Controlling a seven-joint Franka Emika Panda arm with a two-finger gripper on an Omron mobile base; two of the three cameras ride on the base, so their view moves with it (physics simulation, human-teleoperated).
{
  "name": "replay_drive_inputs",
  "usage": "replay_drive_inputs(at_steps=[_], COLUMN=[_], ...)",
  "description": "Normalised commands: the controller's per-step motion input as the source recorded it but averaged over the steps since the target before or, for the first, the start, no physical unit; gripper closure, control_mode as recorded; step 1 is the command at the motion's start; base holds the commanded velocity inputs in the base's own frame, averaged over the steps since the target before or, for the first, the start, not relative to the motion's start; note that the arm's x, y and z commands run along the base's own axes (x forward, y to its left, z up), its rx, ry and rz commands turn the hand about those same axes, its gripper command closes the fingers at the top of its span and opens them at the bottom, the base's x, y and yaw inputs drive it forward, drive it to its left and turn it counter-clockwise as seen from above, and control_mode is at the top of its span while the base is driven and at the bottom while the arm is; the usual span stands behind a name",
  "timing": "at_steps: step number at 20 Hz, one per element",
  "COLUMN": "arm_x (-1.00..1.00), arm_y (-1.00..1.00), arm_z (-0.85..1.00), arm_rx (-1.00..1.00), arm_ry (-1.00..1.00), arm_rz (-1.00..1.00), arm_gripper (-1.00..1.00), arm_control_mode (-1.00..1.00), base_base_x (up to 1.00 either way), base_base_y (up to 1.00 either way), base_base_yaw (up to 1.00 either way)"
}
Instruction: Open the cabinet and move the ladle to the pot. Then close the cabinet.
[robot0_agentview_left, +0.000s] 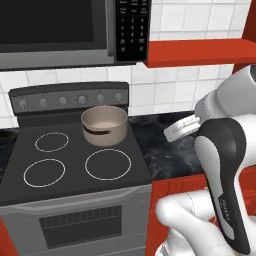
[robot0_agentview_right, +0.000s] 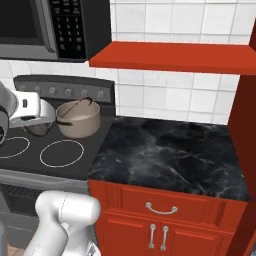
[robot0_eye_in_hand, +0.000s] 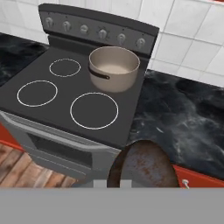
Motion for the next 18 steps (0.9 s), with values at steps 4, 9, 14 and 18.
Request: replay_drive_inputs(at_steps=[4, 9, 14, 18], arm_x=[0.00, 0.00, 0.12, 0.26], arm_y=[0.00, 0.00, 0.01, 0.00], arm_z=[0.00, 0.00, 0.00, -0.09], arm_rx=[0.00, 0.00, 0.10, 0.18], arm_ry=[0.00, 0.00, 0.00, 0.00], arm_rz=[0.00, 0.00, -0.04, -0.06], arm_gripper=[1.00, 1.00, 1.00, 1.00], arm_control_mode=[1.00, 1.00, -1.00, -1.00], base_base_x=[0.59, 0.44, 0.13, 0.00], base_base_y=[0.39, 0.34, 0.10, 0.00], base_base_yaw=[-0.08, -0.07, -0.02, 0.00])
